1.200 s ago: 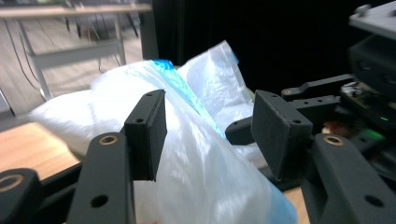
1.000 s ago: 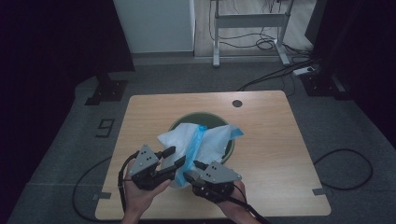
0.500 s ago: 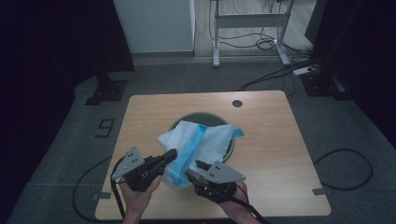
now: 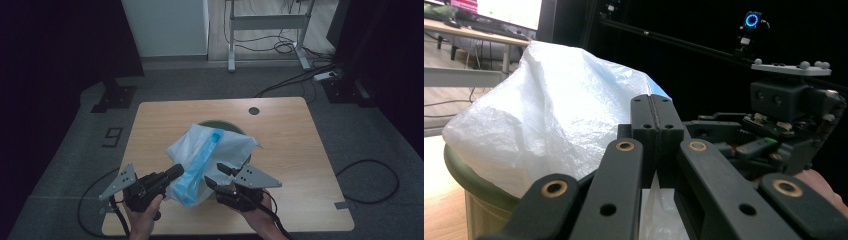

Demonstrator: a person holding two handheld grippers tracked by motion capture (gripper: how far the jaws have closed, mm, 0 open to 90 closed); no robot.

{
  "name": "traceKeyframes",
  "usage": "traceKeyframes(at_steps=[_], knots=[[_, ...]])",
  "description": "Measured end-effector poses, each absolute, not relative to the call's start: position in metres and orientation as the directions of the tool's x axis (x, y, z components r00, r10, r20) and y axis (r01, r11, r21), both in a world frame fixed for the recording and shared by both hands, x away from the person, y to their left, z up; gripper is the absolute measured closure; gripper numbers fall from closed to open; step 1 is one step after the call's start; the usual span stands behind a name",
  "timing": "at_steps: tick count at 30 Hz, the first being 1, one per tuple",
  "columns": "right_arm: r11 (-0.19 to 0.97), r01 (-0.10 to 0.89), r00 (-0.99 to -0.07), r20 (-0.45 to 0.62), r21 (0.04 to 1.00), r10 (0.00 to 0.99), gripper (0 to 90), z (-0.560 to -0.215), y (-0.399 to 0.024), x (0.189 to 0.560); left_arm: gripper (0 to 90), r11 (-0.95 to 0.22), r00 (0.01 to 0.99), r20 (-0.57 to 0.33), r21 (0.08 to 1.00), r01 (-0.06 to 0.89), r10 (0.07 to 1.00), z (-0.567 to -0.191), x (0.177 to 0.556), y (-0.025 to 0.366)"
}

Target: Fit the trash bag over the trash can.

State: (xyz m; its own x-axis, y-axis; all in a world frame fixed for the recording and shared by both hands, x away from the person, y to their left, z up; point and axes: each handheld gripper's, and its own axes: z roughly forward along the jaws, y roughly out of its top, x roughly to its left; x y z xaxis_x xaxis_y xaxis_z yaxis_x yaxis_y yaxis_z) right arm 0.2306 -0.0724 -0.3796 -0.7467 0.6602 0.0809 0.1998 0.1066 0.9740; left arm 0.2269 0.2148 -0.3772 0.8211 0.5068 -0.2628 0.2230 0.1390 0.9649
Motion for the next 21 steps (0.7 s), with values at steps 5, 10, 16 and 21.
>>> traceKeyframes(at_steps=[5, 10, 16, 21], knots=[[0.080, 0.237, -0.750, 0.130, 0.968, 0.649, 43.8, -0.379, -0.065, 0.235, 89.8, 0.135, 0.824, -0.250, 0.968, 0.211, 0.509, -0.377, 0.223, 0.212], [0.060, 0.290, -0.749, 0.188, 0.955, 0.636, 40.8, -0.383, -0.055, 0.239, 89.7, 0.153, 0.831, -0.242, 0.970, 0.191, 0.501, -0.376, 0.219, 0.212], [0.020, 0.320, -0.764, 0.245, 0.947, 0.597, 39.0, -0.382, -0.051, 0.240, 89.7, 0.172, 0.840, -0.258, 0.965, 0.198, 0.477, -0.376, 0.219, 0.214], [-0.015, 0.324, -0.774, 0.275, 0.946, 0.571, 38.0, -0.380, -0.050, 0.239, 89.7, 0.193, 0.834, -0.281, 0.958, 0.213, 0.474, -0.379, 0.221, 0.217]])
